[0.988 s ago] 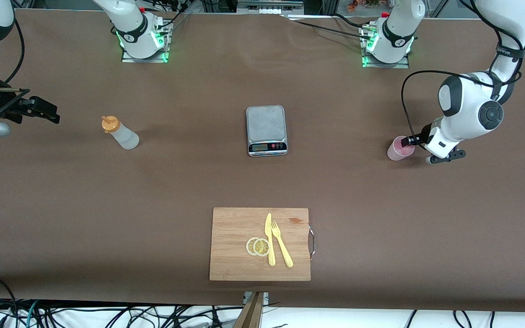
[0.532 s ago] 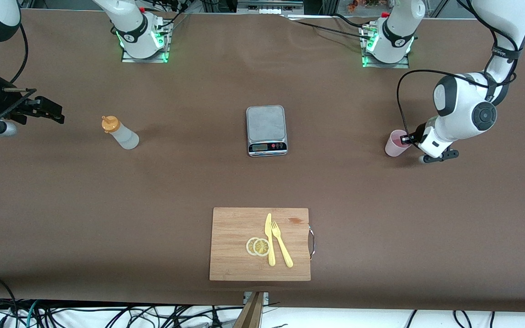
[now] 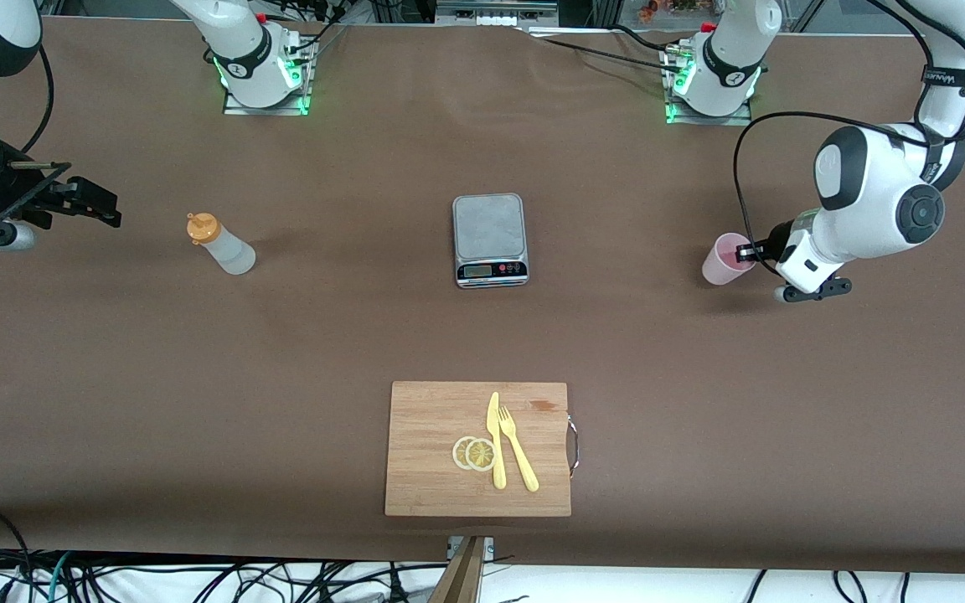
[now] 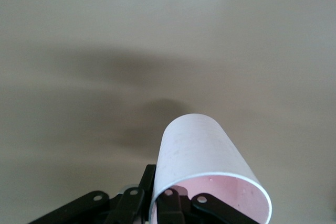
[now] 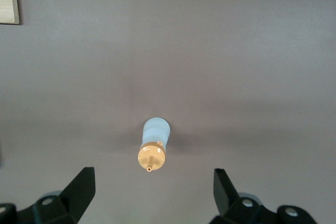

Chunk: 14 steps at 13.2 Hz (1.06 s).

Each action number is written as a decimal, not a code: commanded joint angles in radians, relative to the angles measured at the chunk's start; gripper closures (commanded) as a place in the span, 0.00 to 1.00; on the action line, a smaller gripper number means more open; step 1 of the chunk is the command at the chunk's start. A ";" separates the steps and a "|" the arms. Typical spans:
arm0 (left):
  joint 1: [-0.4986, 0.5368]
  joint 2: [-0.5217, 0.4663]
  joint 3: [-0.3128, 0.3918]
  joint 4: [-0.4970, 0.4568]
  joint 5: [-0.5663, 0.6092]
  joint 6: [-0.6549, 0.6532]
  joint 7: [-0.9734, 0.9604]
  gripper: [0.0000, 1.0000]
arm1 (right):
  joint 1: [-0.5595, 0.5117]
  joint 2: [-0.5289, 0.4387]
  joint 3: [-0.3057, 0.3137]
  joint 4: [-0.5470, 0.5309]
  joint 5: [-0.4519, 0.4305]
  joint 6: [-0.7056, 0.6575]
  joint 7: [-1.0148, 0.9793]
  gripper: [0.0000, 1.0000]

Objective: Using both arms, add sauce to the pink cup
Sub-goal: 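Reach the left gripper to the pink cup and grasp it, then carry the pink cup with the left gripper onto the scale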

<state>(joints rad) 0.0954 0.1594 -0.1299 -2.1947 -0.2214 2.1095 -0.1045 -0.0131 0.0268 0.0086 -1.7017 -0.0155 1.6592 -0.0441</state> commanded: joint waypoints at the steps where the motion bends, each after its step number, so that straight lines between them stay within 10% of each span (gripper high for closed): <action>1: -0.077 0.005 -0.042 0.081 -0.038 -0.037 -0.125 1.00 | 0.004 0.005 -0.001 0.019 -0.014 -0.016 0.010 0.00; 14: -0.657 0.429 -0.062 0.581 -0.044 -0.026 -0.922 1.00 | 0.001 0.008 -0.003 0.019 -0.012 -0.019 0.013 0.00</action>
<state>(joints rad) -0.5333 0.5251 -0.2080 -1.6981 -0.2446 2.1025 -1.0012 -0.0133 0.0306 0.0061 -1.7016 -0.0160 1.6583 -0.0435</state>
